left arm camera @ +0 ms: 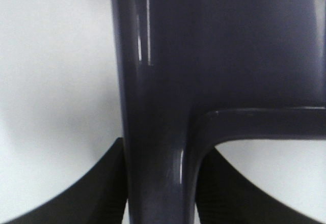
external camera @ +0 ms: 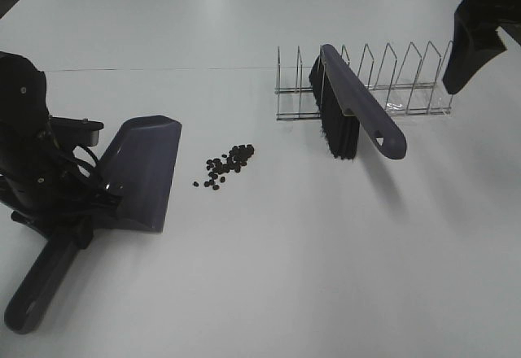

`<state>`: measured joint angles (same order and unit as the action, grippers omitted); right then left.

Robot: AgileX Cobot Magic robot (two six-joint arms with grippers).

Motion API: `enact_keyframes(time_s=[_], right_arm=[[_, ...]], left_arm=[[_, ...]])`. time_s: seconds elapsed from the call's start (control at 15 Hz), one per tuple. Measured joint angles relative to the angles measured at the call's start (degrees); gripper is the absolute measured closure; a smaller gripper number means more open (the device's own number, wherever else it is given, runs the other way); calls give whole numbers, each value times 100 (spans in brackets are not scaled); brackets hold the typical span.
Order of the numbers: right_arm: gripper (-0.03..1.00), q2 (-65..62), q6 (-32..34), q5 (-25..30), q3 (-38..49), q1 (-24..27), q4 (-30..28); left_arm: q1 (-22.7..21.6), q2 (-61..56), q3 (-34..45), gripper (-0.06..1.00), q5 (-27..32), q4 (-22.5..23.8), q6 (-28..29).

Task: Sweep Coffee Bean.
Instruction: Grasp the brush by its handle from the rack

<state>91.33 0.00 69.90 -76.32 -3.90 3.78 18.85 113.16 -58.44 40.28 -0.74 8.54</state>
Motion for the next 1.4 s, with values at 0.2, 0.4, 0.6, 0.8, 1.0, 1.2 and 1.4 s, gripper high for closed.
enact_keyframes(time_s=[0.2,0.4,0.6,0.8,1.0,1.2,1.4], right_arm=[[1,888,-29,0,-647,0,17],[1,1805,-34,0,-1501,0,212],[1,2590,-80,0,-2481,0,728],[1,3231,-97,0,-3266,-86,934],[1,3655,-103,0,-3770,-361,911],[1,4280,-178,0,-4286,-567,922],[1,4629,-218,0,-4423,-579,785]], left_arm=[[0,0,0,62,74,-74,0],[0,0,0,62,97,-132,0],[0,0,0,62,103,-138,0],[0,0,0,62,103,-143,0],[0,0,0,62,109,-155,0],[0,0,0,62,120,-172,11],[0,0,0,62,120,-172,11]])
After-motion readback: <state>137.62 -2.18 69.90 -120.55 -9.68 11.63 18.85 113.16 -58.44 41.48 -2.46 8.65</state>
